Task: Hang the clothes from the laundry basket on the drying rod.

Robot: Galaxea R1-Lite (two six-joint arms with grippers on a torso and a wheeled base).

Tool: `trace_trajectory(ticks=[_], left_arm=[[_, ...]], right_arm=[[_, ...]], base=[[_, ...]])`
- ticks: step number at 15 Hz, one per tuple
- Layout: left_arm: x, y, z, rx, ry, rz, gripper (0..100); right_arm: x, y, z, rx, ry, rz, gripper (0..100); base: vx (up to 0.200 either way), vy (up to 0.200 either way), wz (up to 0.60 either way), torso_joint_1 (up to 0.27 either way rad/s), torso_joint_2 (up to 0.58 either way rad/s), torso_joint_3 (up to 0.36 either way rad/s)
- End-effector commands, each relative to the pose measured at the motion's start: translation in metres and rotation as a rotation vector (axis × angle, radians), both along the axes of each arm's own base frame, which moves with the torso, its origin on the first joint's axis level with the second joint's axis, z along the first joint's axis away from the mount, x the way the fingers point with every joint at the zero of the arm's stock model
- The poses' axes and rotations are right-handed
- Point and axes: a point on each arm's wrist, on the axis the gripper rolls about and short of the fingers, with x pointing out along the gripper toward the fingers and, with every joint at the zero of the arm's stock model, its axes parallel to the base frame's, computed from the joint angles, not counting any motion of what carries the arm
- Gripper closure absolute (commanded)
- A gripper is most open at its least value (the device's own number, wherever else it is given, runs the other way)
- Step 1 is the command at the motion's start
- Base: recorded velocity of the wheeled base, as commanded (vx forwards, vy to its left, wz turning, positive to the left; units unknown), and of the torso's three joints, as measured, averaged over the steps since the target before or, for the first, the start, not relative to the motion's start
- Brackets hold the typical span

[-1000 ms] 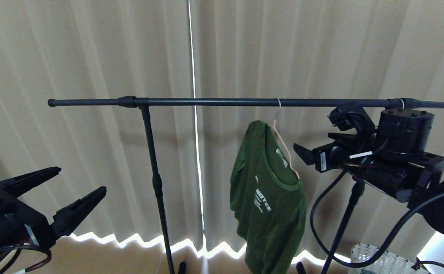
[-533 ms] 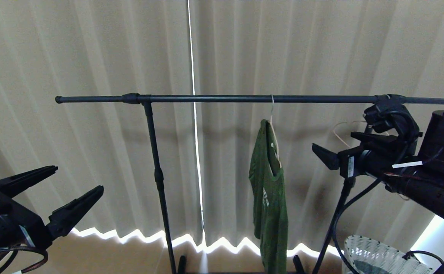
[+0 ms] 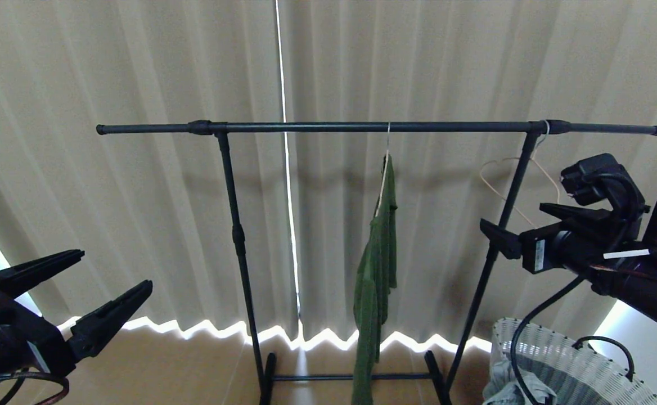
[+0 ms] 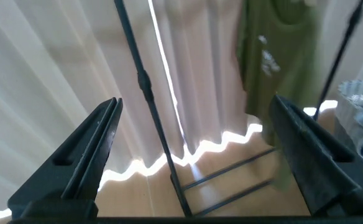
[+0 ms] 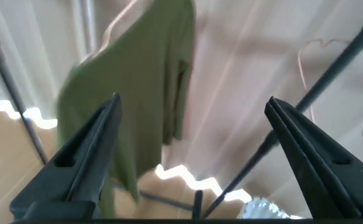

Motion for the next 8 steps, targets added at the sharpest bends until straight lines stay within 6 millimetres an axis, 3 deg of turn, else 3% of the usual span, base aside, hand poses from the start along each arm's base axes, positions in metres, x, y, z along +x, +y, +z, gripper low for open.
trace_trajectory(ticks=[1,4,6,8], left_arm=[[-0.001,0.000,-0.001,0.001,0.004,0.000,0],[-0.001,0.002,-0.010,0.001,0.044,0.016,0],[-0.003,0.014,-0.022,0.006,0.086,0.111,0],[-0.003,0.024,-0.020,0.002,0.076,0.196,0]], right_arm=[[-0.011,-0.017,-0.009,-0.012,0.027,-0.056,0],[-0.032,-0.038,-0.028,-0.071,0.079,-0.117,0],[-0.052,-0.043,-0.040,-0.077,0.076,-0.120,0],[-0.063,-0.046,-0.049,-0.068,0.045,-0.121,0]], base=[[0.000,0.000,0.00,0.000,0.00,0.000],[0.000,0.000,0.00,0.000,0.00,0.000],[0.000,0.000,0.00,0.000,0.00,0.000],[0.000,0.000,0.00,0.000,0.00,0.000]])
